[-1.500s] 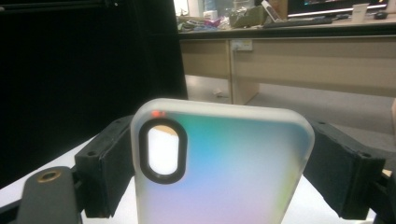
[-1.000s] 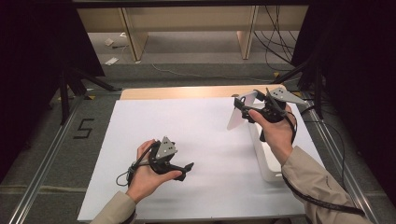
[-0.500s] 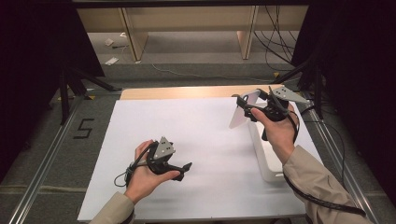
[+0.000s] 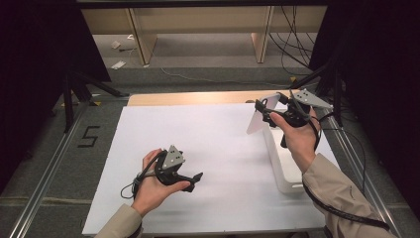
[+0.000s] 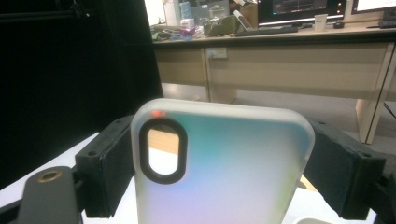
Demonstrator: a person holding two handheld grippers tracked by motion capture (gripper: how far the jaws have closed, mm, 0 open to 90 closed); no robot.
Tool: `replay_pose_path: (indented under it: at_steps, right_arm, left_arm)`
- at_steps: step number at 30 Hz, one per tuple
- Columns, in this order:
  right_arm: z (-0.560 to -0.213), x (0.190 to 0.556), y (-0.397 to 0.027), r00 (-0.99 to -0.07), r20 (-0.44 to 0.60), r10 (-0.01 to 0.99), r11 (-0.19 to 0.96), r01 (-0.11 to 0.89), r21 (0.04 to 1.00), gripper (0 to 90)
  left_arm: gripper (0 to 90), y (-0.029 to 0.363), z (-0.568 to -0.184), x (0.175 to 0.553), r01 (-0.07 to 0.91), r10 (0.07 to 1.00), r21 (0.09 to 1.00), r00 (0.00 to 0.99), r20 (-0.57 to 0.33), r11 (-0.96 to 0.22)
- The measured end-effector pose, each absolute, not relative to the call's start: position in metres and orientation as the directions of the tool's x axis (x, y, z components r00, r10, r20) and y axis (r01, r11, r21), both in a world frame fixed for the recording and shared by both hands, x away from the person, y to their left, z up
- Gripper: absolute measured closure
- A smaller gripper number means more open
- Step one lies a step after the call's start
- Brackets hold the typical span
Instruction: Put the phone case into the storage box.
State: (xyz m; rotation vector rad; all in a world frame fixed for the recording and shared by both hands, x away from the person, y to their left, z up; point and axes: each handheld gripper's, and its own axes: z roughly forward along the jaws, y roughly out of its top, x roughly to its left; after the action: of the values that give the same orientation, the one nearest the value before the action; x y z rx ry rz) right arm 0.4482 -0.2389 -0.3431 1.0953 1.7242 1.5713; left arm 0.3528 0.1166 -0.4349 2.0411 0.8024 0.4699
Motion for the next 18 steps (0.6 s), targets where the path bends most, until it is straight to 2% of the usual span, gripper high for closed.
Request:
replay_pose_path:
  at_steps: [18]
  right_arm:
    - [-0.336,0.451,-0.254,-0.466,0.126,0.876,-0.04,0.19,0.981,17.3]
  left_arm:
    - [3.4,0.117,-0.436,0.353,0.366,0.694,0.835,0.72,0.027,-0.412]
